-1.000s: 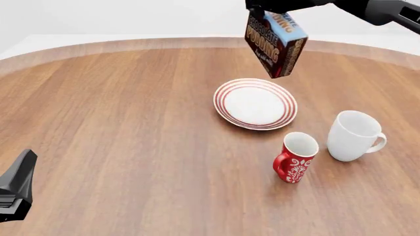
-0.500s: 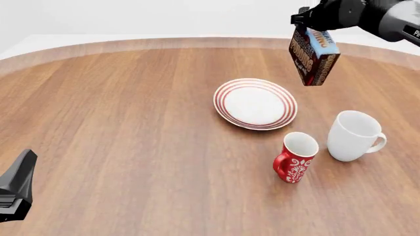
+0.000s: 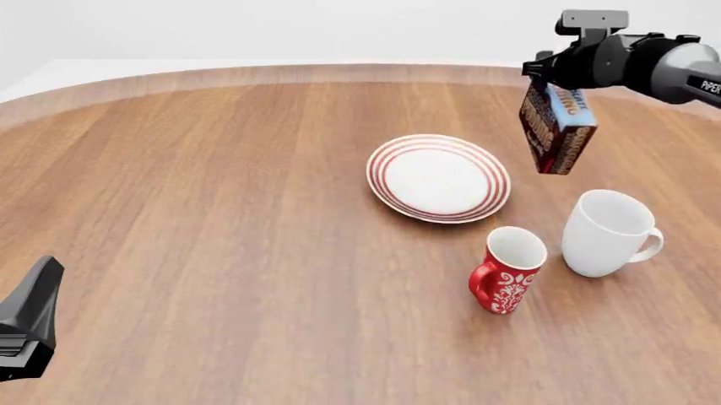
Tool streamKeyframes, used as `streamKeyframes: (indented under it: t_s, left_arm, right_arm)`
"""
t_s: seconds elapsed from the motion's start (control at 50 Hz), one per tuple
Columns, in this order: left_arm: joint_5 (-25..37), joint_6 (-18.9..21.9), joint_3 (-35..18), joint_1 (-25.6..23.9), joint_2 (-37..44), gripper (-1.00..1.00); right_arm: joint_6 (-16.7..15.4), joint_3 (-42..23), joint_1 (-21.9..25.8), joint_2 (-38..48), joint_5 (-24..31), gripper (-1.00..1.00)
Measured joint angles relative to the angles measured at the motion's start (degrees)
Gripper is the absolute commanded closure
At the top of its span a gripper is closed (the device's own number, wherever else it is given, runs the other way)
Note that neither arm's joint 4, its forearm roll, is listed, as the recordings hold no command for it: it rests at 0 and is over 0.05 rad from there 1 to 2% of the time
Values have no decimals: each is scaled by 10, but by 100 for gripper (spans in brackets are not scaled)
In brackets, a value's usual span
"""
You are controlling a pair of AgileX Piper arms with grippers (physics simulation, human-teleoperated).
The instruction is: Put the chocolate pudding to the right of the plate.
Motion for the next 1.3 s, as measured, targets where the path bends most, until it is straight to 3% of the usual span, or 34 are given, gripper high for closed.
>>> streamKeyframes:
  t_s: [1.0, 1.02, 1.3]
  left_arm:
    - [0, 0, 0, 0, 0, -100]
    - [0, 0, 0, 0, 0, -100]
    - [0, 0, 0, 0, 0, -100]
  right_arm:
    - [21, 55, -41, 45, -70, 100]
    - [22, 55, -41, 45, -71, -100]
    - [37, 64, -36, 32, -70, -100]
